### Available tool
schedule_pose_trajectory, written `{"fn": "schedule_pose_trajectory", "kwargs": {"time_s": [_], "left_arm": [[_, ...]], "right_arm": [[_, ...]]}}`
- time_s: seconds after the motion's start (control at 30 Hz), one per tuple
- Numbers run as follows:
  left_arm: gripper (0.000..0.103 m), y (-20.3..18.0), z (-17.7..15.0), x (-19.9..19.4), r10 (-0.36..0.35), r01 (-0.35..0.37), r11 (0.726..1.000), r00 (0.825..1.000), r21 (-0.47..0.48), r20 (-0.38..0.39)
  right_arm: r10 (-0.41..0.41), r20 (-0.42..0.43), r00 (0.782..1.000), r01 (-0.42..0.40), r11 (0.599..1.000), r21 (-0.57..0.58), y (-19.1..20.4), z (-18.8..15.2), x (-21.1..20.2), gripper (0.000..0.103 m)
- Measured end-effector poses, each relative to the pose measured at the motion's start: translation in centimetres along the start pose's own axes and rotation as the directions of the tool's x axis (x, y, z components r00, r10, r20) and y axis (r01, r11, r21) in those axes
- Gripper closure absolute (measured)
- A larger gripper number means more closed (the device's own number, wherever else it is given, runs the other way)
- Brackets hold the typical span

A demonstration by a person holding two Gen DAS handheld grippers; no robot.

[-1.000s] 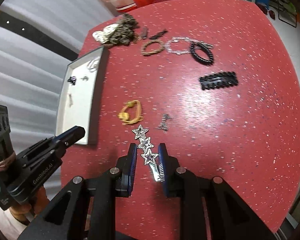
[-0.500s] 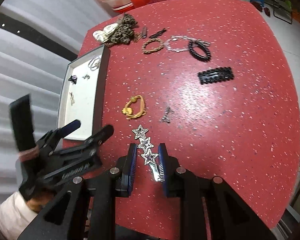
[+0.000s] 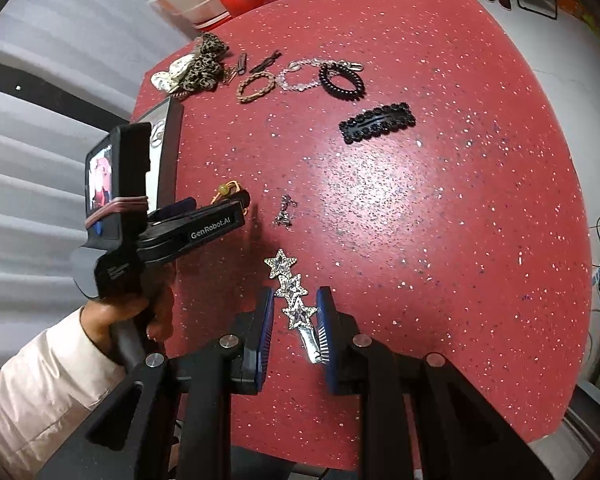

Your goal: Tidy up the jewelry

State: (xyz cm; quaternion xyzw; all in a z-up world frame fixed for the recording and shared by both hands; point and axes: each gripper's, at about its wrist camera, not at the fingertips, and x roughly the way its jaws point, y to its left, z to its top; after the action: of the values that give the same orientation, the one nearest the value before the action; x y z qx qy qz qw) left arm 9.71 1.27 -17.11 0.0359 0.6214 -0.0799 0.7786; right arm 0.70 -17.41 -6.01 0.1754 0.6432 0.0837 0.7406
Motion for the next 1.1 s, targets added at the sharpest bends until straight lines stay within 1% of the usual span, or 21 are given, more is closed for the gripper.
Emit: {"fn": "schedule_pose_trajectory", "kwargs": {"time_s": [0.03,0.1,0.13,0.17,0.2,0.23,0.3,0.37,0.5,0.6,0.73,0.83,1.0,1.1], "left_arm": [[0.034,-0.1,-0.2,0.2,0.006,-0.006,1.0,1.0,0.004,-0.009],[0.037,-0.4,-0.6,0.2,0.027,-0.027,0.999,1.0,0.02,0.002],[0.046,-0.6,-0.7,0.1,0.026,-0.026,0.999,1.0,0.026,0.012],[0.065,-0.8,-0.8,-0.1,0.023,-0.024,0.999,0.999,0.04,0.023],[0.077,-1.0,-0.9,-0.2,0.017,-0.018,0.999,0.999,0.05,0.027],[0.095,-1.2,-0.9,-0.3,0.009,-0.011,0.998,1.0,0.066,0.023],[0.096,-1.3,-0.9,-0.5,-0.018,0.016,0.998,1.0,0.066,0.019],[0.096,-1.2,-1.3,-1.3,-0.061,0.06,0.996,0.998,0.059,0.024],[0.096,-0.3,-2.2,-4.3,-0.121,0.119,0.993,0.991,0.024,0.06],[0.096,0.9,-3.0,-6.5,-0.139,0.14,0.99,0.987,-0.004,0.085],[0.096,3.3,-3.3,-8.6,-0.148,0.154,0.987,0.982,-0.041,0.116],[0.096,5.2,-3.8,-10.1,-0.139,0.15,0.986,0.98,-0.068,0.14],[0.096,8.5,-4.5,-11.9,-0.113,0.135,0.983,0.978,-0.123,0.174],[0.096,11.1,-5.1,-12.9,-0.086,0.118,0.979,0.978,-0.169,0.191]], "right_arm": [[0.0,-0.002,1.0,0.0,1.0,0.004,-0.1,0.0,0.1,0.08],[0.0,-0.004,1.0,0.0,1.0,0.008,-0.2,0.0,0.3,0.08],[-0.001,-0.006,1.0,0.001,1.0,0.009,-0.2,0.0,0.4,0.08],[-0.001,-0.006,1.0,0.001,1.0,0.009,-0.1,0.0,0.5,0.08],[-0.002,-0.006,1.0,0.002,1.0,0.008,-0.1,0.1,0.5,0.08],[-0.003,-0.005,1.0,0.003,1.0,0.007,0.0,0.1,0.6,0.08],[-0.008,-0.005,1.0,0.008,1.0,0.005,0.1,0.2,0.7,0.08],[-0.013,-0.002,1.0,0.013,1.0,0.006,0.2,0.3,0.8,0.08],[-0.012,0.007,1.0,0.012,1.0,0.006,0.5,0.5,0.6,0.08],[-0.003,0.012,1.0,0.003,1.0,0.007,0.9,0.8,0.4,0.08],[0.016,0.025,1.0,-0.015,1.0,-0.012,2.2,1.4,-0.1,0.08],[0.031,0.027,0.999,-0.03,0.999,-0.032,3.5,1.9,-0.1,0.08],[0.068,0.016,0.998,-0.066,0.995,-0.079,6.7,2.8,0.6,0.08],[0.088,0.009,0.996,-0.087,0.988,-0.126,9.3,3.3,1.1,0.08]]}}
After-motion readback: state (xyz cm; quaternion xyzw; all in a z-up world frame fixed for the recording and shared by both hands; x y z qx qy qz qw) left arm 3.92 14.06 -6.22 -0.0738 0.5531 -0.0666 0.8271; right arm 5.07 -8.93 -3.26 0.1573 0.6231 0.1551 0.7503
